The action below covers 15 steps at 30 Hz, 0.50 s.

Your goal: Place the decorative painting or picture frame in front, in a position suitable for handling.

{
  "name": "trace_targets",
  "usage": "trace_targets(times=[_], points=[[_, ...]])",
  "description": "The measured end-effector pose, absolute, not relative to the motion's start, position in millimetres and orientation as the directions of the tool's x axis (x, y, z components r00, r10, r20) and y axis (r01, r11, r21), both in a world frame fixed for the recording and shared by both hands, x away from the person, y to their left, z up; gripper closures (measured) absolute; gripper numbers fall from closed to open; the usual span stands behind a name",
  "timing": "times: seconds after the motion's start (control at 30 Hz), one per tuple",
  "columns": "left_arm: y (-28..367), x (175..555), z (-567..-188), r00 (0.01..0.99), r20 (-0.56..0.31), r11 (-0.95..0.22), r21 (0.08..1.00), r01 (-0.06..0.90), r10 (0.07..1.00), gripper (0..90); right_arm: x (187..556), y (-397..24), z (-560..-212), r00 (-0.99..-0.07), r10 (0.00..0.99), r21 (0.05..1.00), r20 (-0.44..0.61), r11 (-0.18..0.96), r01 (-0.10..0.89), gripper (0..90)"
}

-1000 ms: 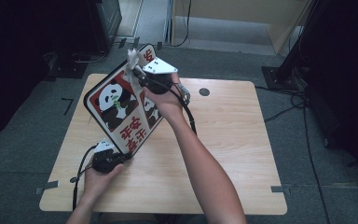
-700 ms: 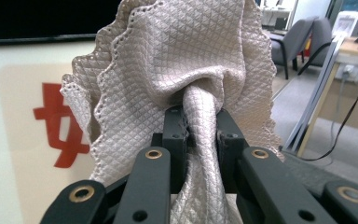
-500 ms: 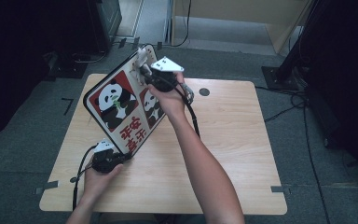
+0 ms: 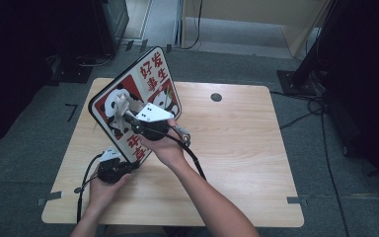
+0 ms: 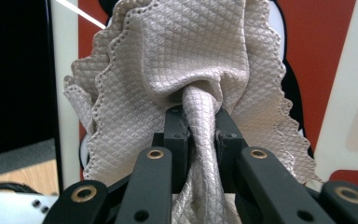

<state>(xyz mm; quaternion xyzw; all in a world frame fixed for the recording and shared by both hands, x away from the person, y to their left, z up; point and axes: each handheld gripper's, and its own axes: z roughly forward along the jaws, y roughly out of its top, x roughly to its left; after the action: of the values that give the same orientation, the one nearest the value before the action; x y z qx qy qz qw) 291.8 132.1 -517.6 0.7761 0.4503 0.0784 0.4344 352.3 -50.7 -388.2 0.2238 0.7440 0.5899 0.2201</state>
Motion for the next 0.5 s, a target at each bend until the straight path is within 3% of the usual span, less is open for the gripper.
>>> trace_targets(times=[0.5], points=[[132,291,-517,0.586,-0.262,-0.223,0.747,0.626,0.767,79.6,409,-95,-409,-0.678,0.734,0.965,-0.045,0.208,0.161,80.6]])
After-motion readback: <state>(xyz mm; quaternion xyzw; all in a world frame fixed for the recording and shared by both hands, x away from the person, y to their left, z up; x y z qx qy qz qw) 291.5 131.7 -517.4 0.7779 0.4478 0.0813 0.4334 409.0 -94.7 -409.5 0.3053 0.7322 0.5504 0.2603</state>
